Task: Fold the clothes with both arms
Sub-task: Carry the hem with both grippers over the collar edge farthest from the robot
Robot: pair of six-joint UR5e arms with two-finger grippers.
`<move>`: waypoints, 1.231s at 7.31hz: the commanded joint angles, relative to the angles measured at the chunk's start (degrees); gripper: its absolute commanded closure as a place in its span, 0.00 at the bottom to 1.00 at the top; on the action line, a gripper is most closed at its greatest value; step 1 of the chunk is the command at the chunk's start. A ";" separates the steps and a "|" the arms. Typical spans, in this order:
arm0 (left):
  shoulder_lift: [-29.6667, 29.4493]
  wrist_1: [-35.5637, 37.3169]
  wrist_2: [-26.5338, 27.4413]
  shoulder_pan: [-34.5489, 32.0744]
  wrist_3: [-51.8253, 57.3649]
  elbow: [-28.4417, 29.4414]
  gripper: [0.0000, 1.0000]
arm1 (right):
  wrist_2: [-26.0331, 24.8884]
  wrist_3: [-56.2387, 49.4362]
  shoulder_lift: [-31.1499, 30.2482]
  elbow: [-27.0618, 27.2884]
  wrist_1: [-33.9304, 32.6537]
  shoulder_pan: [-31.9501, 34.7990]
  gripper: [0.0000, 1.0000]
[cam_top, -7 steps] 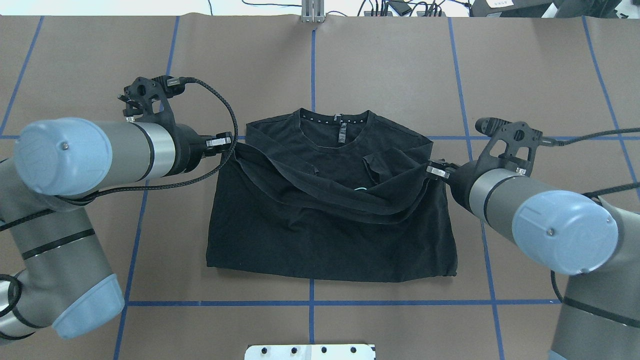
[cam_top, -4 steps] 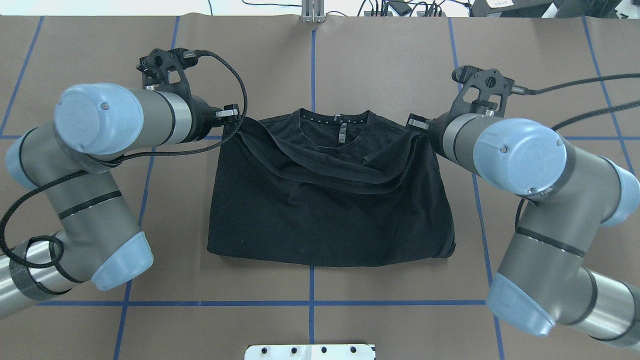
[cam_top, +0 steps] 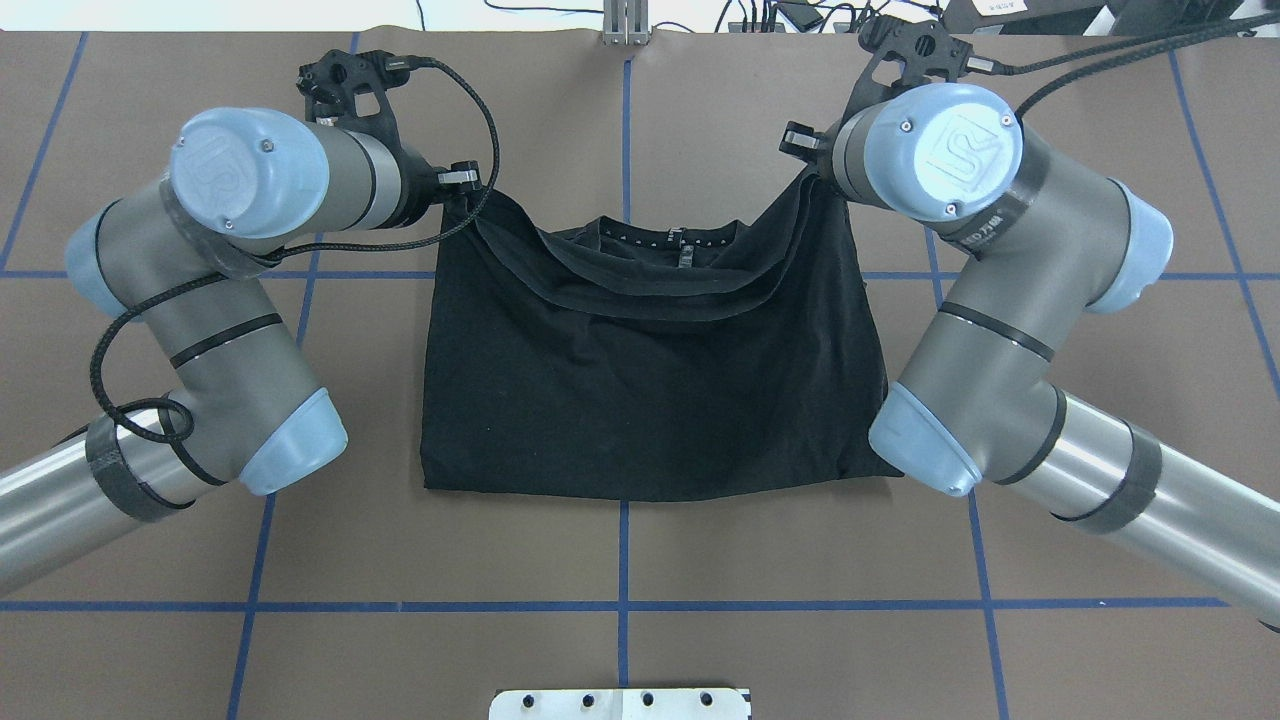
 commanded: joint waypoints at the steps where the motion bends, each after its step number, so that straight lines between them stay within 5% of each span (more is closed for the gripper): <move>1: -1.77 -2.53 0.09 -0.62 0.11 6.11 1.00 | 0.69 -1.60 1.82 -6.01 0.41 1.75 1.00; 3: -5.97 -5.71 0.18 -0.62 4.29 16.73 1.00 | 0.86 -1.96 1.91 -11.45 0.50 1.58 1.00; 6: -6.34 -11.05 0.26 -0.62 9.14 24.93 1.00 | 1.04 -5.03 1.73 -16.74 0.59 1.40 1.00; 9: -6.34 -12.92 0.26 -0.62 11.79 26.54 1.00 | 1.04 -7.14 1.73 -18.42 0.59 1.14 1.00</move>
